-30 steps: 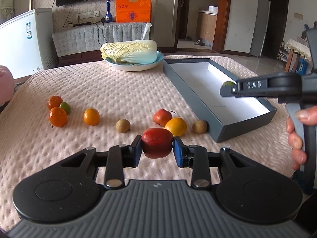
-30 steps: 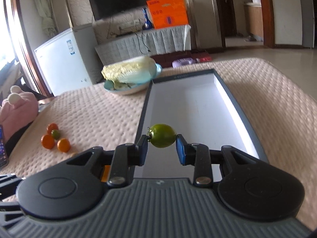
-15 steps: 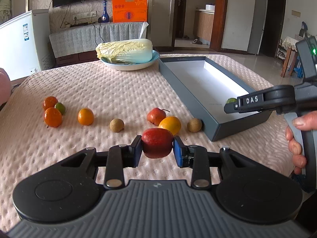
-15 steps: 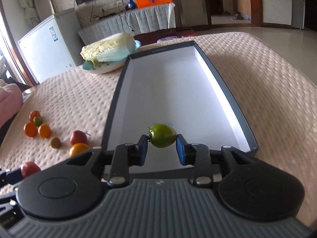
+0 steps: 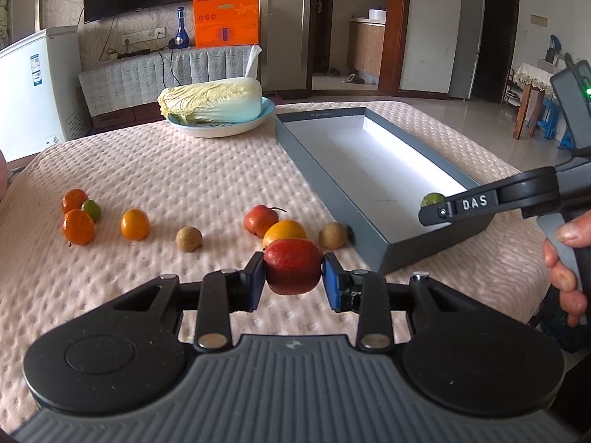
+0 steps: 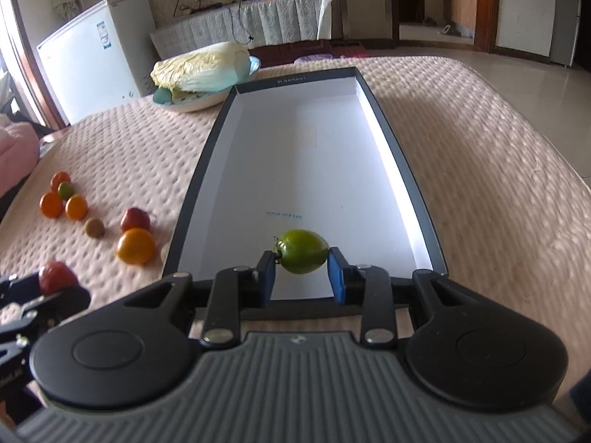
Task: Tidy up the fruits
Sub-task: 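Carry the green fruit in the right tool over the box while the left holds the apple, then lower the red apple into the box and open the left tool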
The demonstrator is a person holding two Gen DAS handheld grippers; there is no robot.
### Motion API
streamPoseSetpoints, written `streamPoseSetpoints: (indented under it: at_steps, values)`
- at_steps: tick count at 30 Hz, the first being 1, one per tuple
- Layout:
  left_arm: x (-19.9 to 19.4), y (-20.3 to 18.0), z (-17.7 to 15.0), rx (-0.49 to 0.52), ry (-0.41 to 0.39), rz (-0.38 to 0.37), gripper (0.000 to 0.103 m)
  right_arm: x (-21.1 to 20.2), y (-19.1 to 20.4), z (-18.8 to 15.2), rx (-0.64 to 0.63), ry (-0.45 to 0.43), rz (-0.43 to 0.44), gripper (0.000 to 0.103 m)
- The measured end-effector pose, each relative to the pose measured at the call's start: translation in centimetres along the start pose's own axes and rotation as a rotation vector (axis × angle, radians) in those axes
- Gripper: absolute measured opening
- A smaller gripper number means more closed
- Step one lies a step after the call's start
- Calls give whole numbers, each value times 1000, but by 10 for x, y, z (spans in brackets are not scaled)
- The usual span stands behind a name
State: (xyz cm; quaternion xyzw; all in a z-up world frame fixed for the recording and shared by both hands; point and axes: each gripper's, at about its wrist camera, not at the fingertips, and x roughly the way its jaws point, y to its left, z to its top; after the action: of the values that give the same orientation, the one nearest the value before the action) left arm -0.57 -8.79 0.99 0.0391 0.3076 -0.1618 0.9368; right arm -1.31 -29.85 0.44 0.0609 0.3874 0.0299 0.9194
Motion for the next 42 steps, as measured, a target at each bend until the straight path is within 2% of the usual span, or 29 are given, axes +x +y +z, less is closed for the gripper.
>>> streamPoseSetpoints:
  at_steps: [11,22,30,42]
  values:
    - [0,-12,5,28,-31,0,38,-14,-4,-10,-33,60,13,33]
    - [11,-42,24,31,-86,-48,38,-23,-12,-13,-42,22,14,34]
    - [38,-59,46,29,-112,-64,38,-25,-15,-15,-46,10,6,34]
    - [101,-86,64,51,-82,-89,39,-23,-15,-16,-67,9,4,34]
